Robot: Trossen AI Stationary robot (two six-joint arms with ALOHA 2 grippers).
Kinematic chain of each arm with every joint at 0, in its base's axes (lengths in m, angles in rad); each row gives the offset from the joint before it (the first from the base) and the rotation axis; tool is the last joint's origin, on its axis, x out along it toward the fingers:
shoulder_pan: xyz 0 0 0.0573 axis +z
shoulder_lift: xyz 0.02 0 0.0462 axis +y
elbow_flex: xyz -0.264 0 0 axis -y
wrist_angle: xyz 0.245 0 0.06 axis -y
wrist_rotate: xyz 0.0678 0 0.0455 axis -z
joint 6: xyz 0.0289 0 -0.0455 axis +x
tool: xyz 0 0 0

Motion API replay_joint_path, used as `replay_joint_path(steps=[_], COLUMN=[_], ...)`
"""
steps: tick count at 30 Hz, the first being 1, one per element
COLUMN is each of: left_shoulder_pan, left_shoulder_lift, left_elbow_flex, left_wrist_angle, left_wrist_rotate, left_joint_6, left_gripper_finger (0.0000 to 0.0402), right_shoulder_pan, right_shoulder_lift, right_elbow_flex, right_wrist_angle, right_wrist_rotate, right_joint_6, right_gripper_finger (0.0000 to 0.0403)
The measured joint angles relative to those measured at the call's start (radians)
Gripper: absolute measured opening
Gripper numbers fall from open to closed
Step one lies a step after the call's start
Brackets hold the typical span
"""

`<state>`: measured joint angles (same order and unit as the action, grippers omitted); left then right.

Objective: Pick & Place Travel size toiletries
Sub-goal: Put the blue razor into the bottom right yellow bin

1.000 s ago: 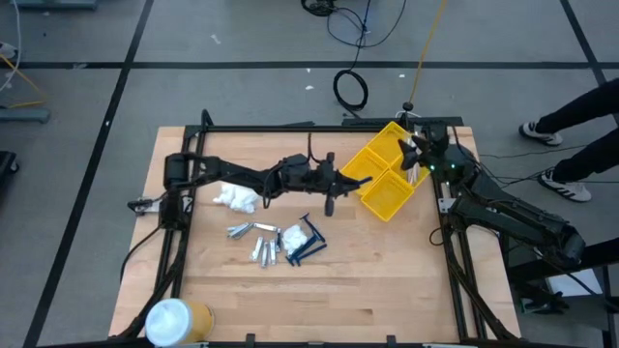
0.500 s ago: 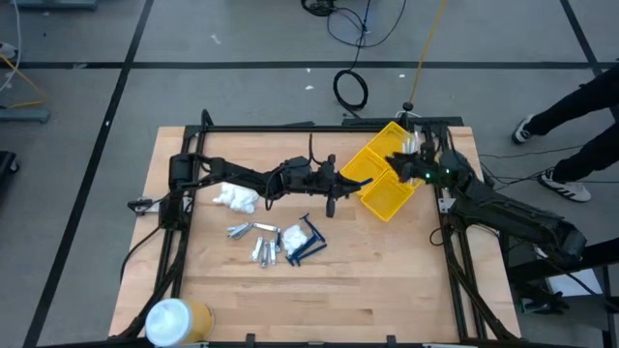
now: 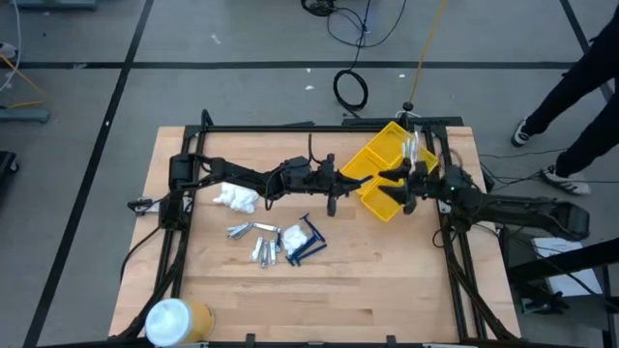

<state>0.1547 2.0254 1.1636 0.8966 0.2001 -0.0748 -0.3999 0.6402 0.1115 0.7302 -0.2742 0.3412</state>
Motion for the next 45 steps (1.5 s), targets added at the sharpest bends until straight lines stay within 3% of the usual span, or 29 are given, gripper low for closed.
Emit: replay_joint_path(steps=[3, 9, 19, 24, 30, 38, 45], left_shoulder_pan=[-0.004, -0.015, -0.014, -0.018, -0.019, -0.050, -0.095], left_shoulder_lift=[0.007, 0.068, 0.085, 0.085, 0.085, 0.074, 0.009], left_elbow_flex=[0.014, 0.086, 0.120, 0.123, 0.123, 0.123, 0.157], left_wrist_angle=[0.003, -0.013, -0.011, -0.011, -0.010, -0.013, -0.187], left_wrist_rotate=[-0.001, 0.005, 0.022, 0.030, 0.071, 0.009, -0.122], left_joint_6=[-0.012, -0.010, -0.008, -0.007, 0.002, 0.036, 0.112], left_gripper_finger=[0.0010, 0.0010, 0.0010, 0.0012, 0.0012, 0.0055, 0.0174], right_shoulder_pan=[0.096, 0.258, 0.318, 0.325, 0.323, 0.325, 0.324], right_shoulder_lift=[0.030, 0.123, 0.182, 0.184, 0.184, 0.182, 0.182], right_elbow_flex=[0.046, 0.116, 0.149, 0.149, 0.149, 0.150, 0.152], right_wrist_angle=[-0.047, 0.006, 0.026, 0.027, 0.028, 0.018, -0.071], right_wrist_rotate=[0.125, 0.276, 0.351, 0.352, 0.352, 0.421, 0.494], right_joint_6=[-0.124, -0.249, -0.266, -0.267, -0.274, -0.275, -0.252], right_gripper_finger=[0.0227, 0.0215, 0.0198, 0.0143, 0.0027, 0.0019, 0.0019])
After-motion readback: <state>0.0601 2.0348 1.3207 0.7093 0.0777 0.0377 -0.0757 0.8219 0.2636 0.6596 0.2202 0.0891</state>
